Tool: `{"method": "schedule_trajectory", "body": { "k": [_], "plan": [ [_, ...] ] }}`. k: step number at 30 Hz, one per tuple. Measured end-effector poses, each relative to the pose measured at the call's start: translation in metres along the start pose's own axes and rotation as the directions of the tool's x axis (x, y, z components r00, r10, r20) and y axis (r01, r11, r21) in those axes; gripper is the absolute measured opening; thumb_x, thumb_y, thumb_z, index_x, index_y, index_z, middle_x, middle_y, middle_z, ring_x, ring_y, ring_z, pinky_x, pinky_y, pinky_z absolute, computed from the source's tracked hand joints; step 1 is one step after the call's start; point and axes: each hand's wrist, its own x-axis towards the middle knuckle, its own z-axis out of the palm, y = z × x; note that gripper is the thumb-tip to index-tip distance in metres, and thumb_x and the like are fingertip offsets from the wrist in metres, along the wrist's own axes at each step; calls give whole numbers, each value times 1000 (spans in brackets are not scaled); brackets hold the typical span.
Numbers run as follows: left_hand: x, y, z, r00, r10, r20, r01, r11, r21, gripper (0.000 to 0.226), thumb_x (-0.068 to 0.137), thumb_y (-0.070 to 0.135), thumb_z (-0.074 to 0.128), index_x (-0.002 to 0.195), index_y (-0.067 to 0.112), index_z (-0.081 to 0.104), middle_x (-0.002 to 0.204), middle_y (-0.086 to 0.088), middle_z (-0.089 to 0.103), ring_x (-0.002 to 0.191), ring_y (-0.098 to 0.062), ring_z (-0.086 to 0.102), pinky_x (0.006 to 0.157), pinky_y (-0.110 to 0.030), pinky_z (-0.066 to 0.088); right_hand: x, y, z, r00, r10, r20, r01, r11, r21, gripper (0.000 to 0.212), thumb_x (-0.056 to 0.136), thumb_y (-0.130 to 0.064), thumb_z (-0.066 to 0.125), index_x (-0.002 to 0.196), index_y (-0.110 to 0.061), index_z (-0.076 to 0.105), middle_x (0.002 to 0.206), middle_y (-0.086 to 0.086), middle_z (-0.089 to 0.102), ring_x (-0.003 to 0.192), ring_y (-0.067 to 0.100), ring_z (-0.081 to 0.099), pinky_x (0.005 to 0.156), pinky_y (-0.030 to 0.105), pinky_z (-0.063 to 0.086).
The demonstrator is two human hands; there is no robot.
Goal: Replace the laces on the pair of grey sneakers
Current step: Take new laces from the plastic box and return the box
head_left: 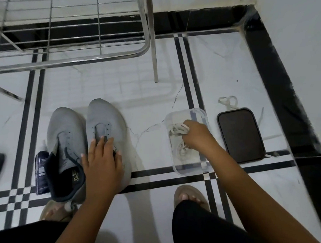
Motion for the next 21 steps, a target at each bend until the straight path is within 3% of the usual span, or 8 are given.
{"method": "schedule_trajectory", "body": {
  "k": [2,5,9,12,15,17,19,21],
  "plan": [
    [1,0,0,1000,-8,-9,7,999,-43,42,99,23,43,140,16,45,152,-7,36,146,-26,18,117,-53,10,-19,-20,-22,998,-49,34,40,969,244,16,86,-5,52,100,-5,61,96,13,66,83,26,63,67,37,52],
    [2,-1,0,1000,-4,-23,2,996,-87,44,99,27,33,139,15,47,149,-7,41,145,-26,22,116,-54,16,-50,-62,-36,950,-215,226,77,863,499,15,86,-3,58,95,-12,65,87,8,67,72,16,62,59,27,51],
    [5,-4,-3,999,2,-33,-8,987,-162,39,101,20,37,137,13,47,142,-11,48,140,-31,31,111,-58,26,-37,-94,15,871,-158,465,66,976,207,20,86,-3,57,105,-4,63,102,16,67,82,24,66,69,33,53],
    [7,-3,-6,997,-17,-81,2,982,-188,34,99,15,41,132,10,49,132,-14,53,127,-36,45,107,-62,28,-35,-94,46,924,-152,350,140,988,60,36,88,-20,63,122,-10,54,118,11,61,104,26,60,71,29,44],
    [6,8,-9,990,-14,-140,-20,971,-238,30,99,13,43,127,7,51,129,-13,54,124,-33,46,115,-52,19,-42,-82,28,935,-177,308,83,951,297,50,84,-29,72,129,-15,55,122,7,61,103,24,63,81,30,54],
    [2,23,-14,990,30,-138,-75,941,-331,30,99,14,43,127,7,52,131,-11,53,128,-28,43,112,-36,23,-42,-67,-4,956,-129,262,-46,818,574,28,86,-22,71,112,-11,66,107,10,68,85,21,70,72,28,59],
    [-5,45,-15,987,137,-87,-160,901,-403,29,99,17,44,126,13,54,131,-6,54,126,-20,45,101,-27,32,-40,-33,-40,997,16,70,-62,675,735,3,89,-12,66,88,-11,68,86,11,69,69,19,70,66,26,60],
    [-10,64,-9,963,269,-4,-247,876,-415,29,99,21,46,125,19,56,133,-1,53,126,-15,46,98,-25,36,-32,18,-63,953,233,-193,-39,727,685,13,90,-10,61,81,-14,70,83,8,70,73,20,70,75,32,59]
  ]
}}
